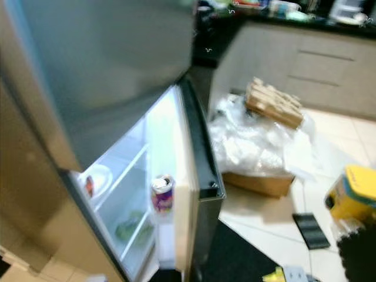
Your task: Restocking fridge
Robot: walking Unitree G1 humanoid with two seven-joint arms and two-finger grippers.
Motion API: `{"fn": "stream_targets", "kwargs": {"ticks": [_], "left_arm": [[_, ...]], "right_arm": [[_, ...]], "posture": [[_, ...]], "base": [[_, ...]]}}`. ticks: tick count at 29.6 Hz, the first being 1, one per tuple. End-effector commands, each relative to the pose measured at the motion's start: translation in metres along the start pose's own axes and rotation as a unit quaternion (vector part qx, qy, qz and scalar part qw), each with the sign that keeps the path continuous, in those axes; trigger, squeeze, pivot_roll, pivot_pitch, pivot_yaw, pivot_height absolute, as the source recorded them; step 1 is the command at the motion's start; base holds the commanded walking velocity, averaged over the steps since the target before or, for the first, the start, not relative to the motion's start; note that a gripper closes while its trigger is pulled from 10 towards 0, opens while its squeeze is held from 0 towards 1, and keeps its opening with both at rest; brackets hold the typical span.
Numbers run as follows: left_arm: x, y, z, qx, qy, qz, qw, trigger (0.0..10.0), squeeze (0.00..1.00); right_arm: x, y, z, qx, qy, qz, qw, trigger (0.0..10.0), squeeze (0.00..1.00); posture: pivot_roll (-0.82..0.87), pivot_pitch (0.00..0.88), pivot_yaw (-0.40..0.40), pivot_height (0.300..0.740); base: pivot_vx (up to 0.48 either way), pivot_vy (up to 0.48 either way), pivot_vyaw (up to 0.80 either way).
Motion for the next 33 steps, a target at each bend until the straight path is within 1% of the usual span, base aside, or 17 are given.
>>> {"fn": "stream_targets", "kwargs": {"ticks": [1,5,6,7,9,12,18,21,27,33], "left_arm": [[-0.010,0.002,0.000,0.004,-0.012,-0.002,1.000,10.0,0.00],[-0.006,0.002,0.001,0.005,0.001,-0.006,1.000,10.0,0.00],[-0.004,0.002,0.001,0.008,0.006,-0.009,1.000,10.0,0.00],[0.001,0.001,0.001,0.012,0.016,-0.022,1.000,10.0,0.00],[0.002,0.000,0.002,0.018,0.016,-0.025,0.999,10.0,0.00],[0.002,0.000,0.002,0.025,0.014,-0.023,0.999,10.0,0.00],[0.001,0.000,0.002,0.022,0.012,-0.035,0.999,10.0,0.00],[0.000,0.001,0.002,0.018,0.013,-0.047,0.999,10.0,0.00],[0.000,0.001,0.003,0.020,0.012,-0.048,0.999,10.0,0.00],[-0.001,0.004,0.004,0.016,0.007,-0.041,0.999,10.0,0.00]], "right_arm": [[0.002,0.001,0.000,-0.001,0.002,0.000,1.000,10.0,0.00],[0.002,0.001,0.000,0.000,0.003,0.000,1.000,10.0,0.00],[0.002,0.000,0.000,0.000,0.003,0.001,1.000,10.0,0.00],[0.003,0.000,0.000,0.001,0.004,0.002,1.000,10.0,0.00],[0.003,0.000,0.000,0.001,0.006,0.002,1.000,10.0,0.00],[0.004,0.000,0.000,0.001,0.010,0.002,1.000,10.0,0.00],[0.006,0.000,0.000,0.002,0.015,0.003,1.000,10.0,0.00],[0.006,0.000,0.000,0.002,0.016,0.003,1.000,10.0,0.00],[0.007,0.001,0.000,0.004,0.019,0.005,1.000,10.0,0.00],[0.007,0.001,0.000,0.004,0.019,0.004,1.000,10.0,0.00]], "posture": [[-0.06,0.000,-0.033,0.740],[-0.06,0.000,-0.033,0.740],[-0.06,0.000,-0.032,0.740],[-0.06,0.000,-0.032,0.740],[-0.06,0.000,-0.032,0.740],[-0.06,0.000,-0.032,0.740],[-0.06,0.000,-0.032,0.740],[-0.06,0.000,-0.032,0.740],[-0.06,0.000,-0.033,0.740],[-0.06,0.000,-0.035,0.740]], "base": [[0.000,0.000,-0.79],[0.000,0.000,-0.79],[0.000,0.000,-0.79],[0.000,0.000,-0.80],[0.000,0.000,-0.80],[0.000,0.000,0.00],[0.000,0.000,0.00],[0.000,-0.469,0.00],[0.000,-0.421,0.00],[0.000,0.000,0.00]]}}
Point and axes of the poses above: a point about 5 cm out from each wrist's last joint towards the gripper, its own z axis pointing out of the wrist towards the gripper, its own x axis along the axis of the wrist's last joint, y = z × x, the point moved 2 cm from there along z, pointing out of the wrist towards the gripper, and after that the axes turned 13 degrees about -z, right-handed, at the moved point
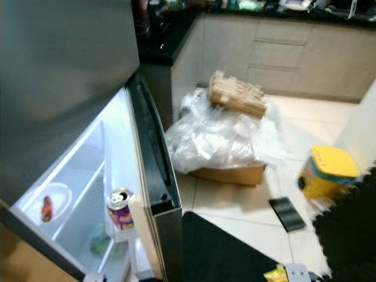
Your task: Restocking fridge
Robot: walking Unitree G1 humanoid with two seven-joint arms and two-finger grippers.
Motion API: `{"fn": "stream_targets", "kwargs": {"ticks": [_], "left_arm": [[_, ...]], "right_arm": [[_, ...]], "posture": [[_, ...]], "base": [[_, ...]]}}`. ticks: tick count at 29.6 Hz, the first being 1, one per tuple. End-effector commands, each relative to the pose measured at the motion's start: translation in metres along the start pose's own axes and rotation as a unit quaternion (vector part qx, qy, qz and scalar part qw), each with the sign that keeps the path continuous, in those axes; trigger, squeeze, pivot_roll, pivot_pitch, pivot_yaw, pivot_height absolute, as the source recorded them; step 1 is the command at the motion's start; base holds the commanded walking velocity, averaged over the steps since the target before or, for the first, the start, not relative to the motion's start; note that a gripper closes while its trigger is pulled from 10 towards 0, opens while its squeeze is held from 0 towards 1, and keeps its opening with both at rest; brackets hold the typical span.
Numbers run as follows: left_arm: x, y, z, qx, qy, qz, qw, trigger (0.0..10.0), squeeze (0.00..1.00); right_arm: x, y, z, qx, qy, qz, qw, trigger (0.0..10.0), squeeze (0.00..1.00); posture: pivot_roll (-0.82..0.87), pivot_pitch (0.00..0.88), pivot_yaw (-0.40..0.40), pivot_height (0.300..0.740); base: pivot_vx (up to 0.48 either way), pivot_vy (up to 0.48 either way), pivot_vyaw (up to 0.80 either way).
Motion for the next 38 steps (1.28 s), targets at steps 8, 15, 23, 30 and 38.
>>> {"fn": "stream_targets", "kwargs": {"ticks": [8,15,23,30,38], "left_arm": [[-0.011,-0.003,-0.003,0.001,-0.018,-0.009,1.000,10.0,0.00],[-0.010,-0.004,-0.003,0.002,-0.013,-0.016,1.000,10.0,0.00],[-0.001,-0.008,-0.002,0.023,0.006,-0.014,1.000,10.0,0.00],[0.013,-0.017,-0.004,0.063,0.034,0.002,0.997,10.0,0.00],[0.058,-0.010,-0.003,0.037,0.142,-0.049,0.988,10.0,0.00]], "right_arm": [[-0.001,-0.002,0.000,0.005,0.001,0.002,1.000,10.0,0.00],[0.000,-0.002,0.000,0.006,0.003,0.001,1.000,10.0,0.00],[0.000,-0.002,0.000,0.009,0.002,-0.004,1.000,10.0,0.00],[0.002,0.001,0.000,0.010,0.005,-0.007,1.000,10.0,0.00],[0.002,0.000,0.000,0.012,0.005,-0.012,1.000,10.0,0.00]], "posture": [[-0.06,0.000,-0.035,0.740],[-0.06,0.000,-0.036,0.740],[-0.07,0.000,-0.037,0.740],[-0.07,0.000,-0.038,0.740],[-0.07,0.000,-0.039,0.740]], "base": [[0.000,-0.070,0.00],[0.000,-0.431,0.00],[0.000,0.000,0.00],[0.000,0.000,0.00],[0.000,0.000,0.00]]}}
Point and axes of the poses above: a point about 5 cm out from each wrist's last joint towards the gripper, its own z axis pointing out of the wrist towards the gripper, its own x axis along the axis of the wrist's last joint, y = z × x, the point moved 2 cm from there along z, pointing out of the wrist towards the gripper, and after that the axes turned 13 degrees about -z, right-handed, at the moved point
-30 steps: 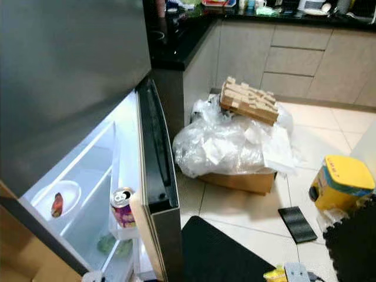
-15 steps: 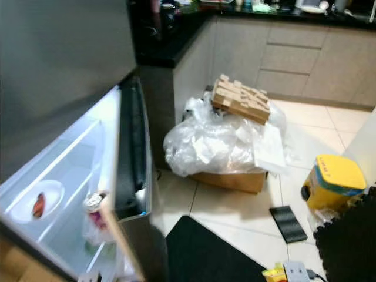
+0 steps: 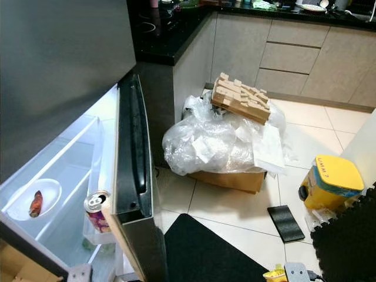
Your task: Restocking fridge
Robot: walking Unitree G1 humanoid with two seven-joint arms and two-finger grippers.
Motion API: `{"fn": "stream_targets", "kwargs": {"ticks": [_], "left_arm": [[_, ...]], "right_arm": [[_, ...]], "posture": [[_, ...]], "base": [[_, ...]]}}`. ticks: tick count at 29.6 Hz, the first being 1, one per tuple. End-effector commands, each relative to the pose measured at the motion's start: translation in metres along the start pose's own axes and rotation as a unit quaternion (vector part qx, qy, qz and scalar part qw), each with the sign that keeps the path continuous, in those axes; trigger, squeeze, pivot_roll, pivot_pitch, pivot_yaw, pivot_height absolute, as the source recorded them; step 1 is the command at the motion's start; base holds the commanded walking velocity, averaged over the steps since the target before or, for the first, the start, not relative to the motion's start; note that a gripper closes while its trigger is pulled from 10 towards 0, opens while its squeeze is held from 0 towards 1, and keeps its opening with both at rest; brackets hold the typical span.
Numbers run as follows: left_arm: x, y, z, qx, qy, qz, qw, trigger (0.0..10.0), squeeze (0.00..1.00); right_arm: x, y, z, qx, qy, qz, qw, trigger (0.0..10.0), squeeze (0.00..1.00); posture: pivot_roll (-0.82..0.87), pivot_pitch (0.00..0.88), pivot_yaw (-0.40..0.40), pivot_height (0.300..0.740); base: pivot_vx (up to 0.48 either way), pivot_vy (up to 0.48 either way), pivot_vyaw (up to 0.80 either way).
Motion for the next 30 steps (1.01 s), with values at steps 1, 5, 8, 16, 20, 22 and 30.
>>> {"fn": "stream_targets", "kwargs": {"ticks": [1,5,8,16,20,22,30], "left_arm": [[0.015,0.008,0.003,-0.034,0.035,-0.022,0.999,10.0,0.00],[0.042,0.032,0.008,-0.107,0.090,-0.048,0.989,10.0,0.00],[0.049,0.040,0.009,-0.132,0.102,-0.053,0.985,10.0,0.00],[0.073,0.073,0.011,-0.219,0.136,-0.042,0.965,10.0,0.00],[0.075,0.098,0.011,-0.281,0.132,-0.022,0.950,10.0,0.00],[0.075,0.107,0.010,-0.301,0.131,-0.018,0.944,10.0,0.00],[0.064,0.179,-0.002,-0.453,0.107,0.032,0.884,10.0,0.00]], "right_arm": [[0.000,-0.001,0.000,0.003,0.001,-0.006,1.000,10.0,0.00],[0.000,-0.002,0.000,0.004,0.001,-0.007,1.000,10.0,0.00],[-0.001,-0.002,0.000,0.005,0.000,-0.007,1.000,10.0,0.00],[-0.002,-0.003,0.000,0.006,-0.001,-0.006,1.000,10.0,0.00],[-0.001,-0.003,0.000,0.006,0.000,-0.005,1.000,10.0,0.00],[-0.001,-0.004,0.000,0.006,0.000,-0.005,1.000,10.0,0.00],[-0.001,-0.003,0.000,0.007,-0.001,-0.006,1.000,10.0,0.00]], "posture": [[-0.07,0.000,-0.039,0.740],[-0.07,0.000,-0.038,0.740],[-0.07,0.000,-0.039,0.740],[-0.07,0.000,-0.040,0.740],[-0.07,0.000,-0.040,0.740],[-0.07,0.000,-0.040,0.740],[-0.07,0.000,-0.041,0.740]], "base": [[0.000,0.000,0.00],[0.000,0.000,0.00],[0.000,0.000,0.00],[0.000,0.000,0.00],[0.000,0.000,0.00],[0.000,0.000,0.00],[0.000,0.000,0.00]]}}
Point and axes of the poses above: a point about 5 cm out from each wrist's last joint towards the gripper, its own z axis pointing out of the wrist towards the gripper, its own x axis along the axis of the wrist's last joint, y = z × x, the point moved 2 cm from there along z, pointing out of the wrist towards the gripper, and after that the axes turned 13 degrees about -z, right-handed, at the moved point
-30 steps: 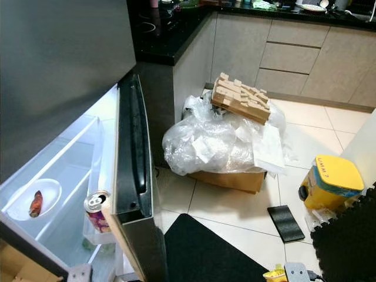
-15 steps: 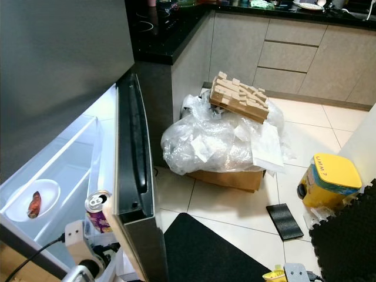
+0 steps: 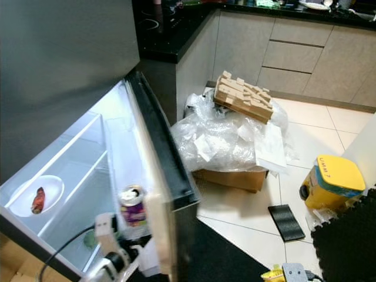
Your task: Restocking fridge
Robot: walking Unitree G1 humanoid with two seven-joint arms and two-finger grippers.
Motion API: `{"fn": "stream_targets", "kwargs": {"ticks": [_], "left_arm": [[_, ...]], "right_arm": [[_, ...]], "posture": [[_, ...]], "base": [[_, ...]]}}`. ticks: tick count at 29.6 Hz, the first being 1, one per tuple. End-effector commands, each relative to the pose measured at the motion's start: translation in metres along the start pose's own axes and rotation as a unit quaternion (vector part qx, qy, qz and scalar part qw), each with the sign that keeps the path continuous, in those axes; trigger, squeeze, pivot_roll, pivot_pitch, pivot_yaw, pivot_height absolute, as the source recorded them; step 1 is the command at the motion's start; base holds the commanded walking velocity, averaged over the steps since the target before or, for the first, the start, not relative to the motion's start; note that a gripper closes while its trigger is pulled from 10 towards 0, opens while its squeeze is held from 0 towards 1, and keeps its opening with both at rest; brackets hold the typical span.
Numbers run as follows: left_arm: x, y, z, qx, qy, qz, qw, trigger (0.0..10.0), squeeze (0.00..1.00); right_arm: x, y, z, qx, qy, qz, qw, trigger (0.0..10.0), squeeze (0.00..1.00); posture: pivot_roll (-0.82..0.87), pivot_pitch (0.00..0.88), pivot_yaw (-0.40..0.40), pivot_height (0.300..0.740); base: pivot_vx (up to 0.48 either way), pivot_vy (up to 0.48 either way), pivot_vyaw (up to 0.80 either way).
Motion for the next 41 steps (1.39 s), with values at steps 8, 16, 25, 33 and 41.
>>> {"fn": "stream_targets", "kwargs": {"ticks": [8,16,25,33,41], "left_arm": [[0.009,0.027,0.019,-0.083,-0.017,0.059,0.995,10.0,0.00],[-0.005,-0.020,-0.019,0.032,-0.055,0.042,0.997,10.0,0.00],[-0.023,-0.041,-0.046,0.108,-0.073,0.022,0.991,10.0,0.00],[0.006,-0.047,-0.041,0.130,0.031,-0.033,0.990,10.0,0.00],[0.024,-0.005,-0.001,-0.021,0.019,-0.014,1.000,0.0,0.00]], "right_arm": [[0.000,-0.001,0.000,0.002,0.001,0.002,1.000,10.0,0.00],[-0.002,-0.004,0.000,0.005,-0.002,0.003,1.000,10.0,0.00],[-0.003,-0.004,0.000,0.006,-0.002,0.003,1.000,10.0,0.00],[-0.002,-0.002,0.000,0.004,-0.001,0.000,1.000,10.0,0.00],[0.000,-0.002,0.000,0.004,0.001,-0.001,1.000,10.0,0.00]], "posture": [[-0.07,0.000,-0.039,0.740],[-0.06,0.000,-0.035,0.740],[-0.06,0.000,-0.037,0.740],[-0.06,0.000,-0.042,0.740],[-0.07,0.000,-0.038,0.740]], "base": [[0.000,0.000,0.00],[0.000,0.000,0.00],[0.000,0.000,0.00],[0.000,0.000,0.00],[0.000,0.000,0.00]]}}
Point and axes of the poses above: a point about 5 cm out from each wrist's last joint towards the gripper, its own z axis pointing out of the wrist towards the gripper, its own x axis along the axis of the wrist's last joint, y = z × x, the point moved 2 cm from there along z, pointing out of the wrist towards the gripper, and after that the axes turned 13 degrees about -z, right-handed, at the moved point
